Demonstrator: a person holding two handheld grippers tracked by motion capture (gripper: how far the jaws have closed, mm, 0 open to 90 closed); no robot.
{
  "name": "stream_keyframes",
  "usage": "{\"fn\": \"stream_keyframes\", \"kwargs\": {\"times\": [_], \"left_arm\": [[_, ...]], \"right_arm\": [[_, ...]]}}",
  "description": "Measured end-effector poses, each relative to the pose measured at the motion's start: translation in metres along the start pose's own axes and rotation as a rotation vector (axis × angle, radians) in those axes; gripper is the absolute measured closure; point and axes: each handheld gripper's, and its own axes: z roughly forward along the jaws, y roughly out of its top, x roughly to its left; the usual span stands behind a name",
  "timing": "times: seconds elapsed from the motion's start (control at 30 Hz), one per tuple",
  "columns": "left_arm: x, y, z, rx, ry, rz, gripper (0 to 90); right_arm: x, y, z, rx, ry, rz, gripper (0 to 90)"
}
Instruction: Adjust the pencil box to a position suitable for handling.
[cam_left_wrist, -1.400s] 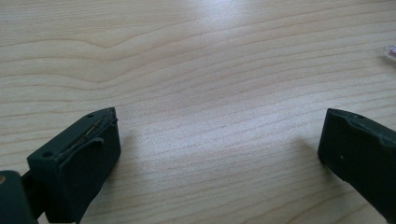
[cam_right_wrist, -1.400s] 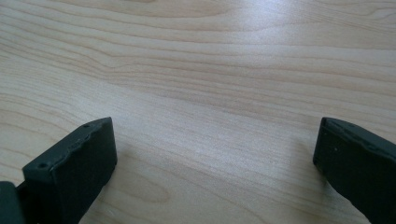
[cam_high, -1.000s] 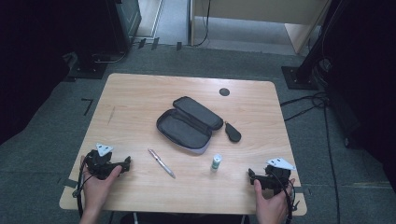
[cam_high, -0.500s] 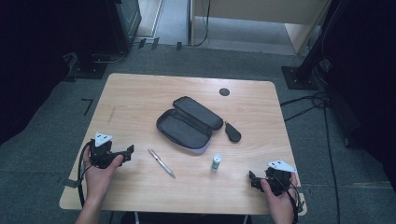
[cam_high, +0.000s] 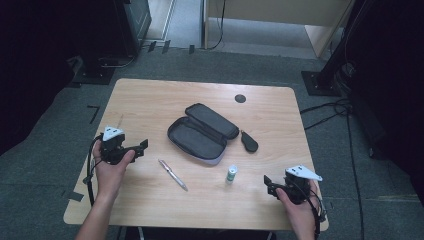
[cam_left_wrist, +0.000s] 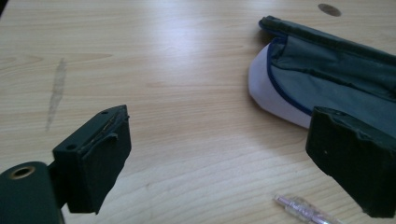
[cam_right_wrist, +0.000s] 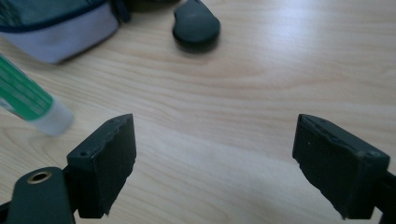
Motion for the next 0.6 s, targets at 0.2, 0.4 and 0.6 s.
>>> {"fn": "stream_keyframes", "kwargs": {"times": [0.2, 0.4, 0.6], "left_arm": [[-0.01, 0.008, 0.015, 0.014, -0.025, 0.036, 14.5], [-0.022, 0.016, 0.031, 0.023, -0.045, 0.063, 19.7], [-0.03, 0.019, 0.048, 0.046, -0.033, 0.084, 26.0]], "right_arm": [[0.011, 0.027, 0.008, -0.023, 0.057, 0.005, 20.6], [0.014, 0.046, 0.022, -0.038, 0.135, -0.024, 49.5], [0.021, 0.065, 0.044, -0.028, 0.212, -0.046, 58.2]]}}
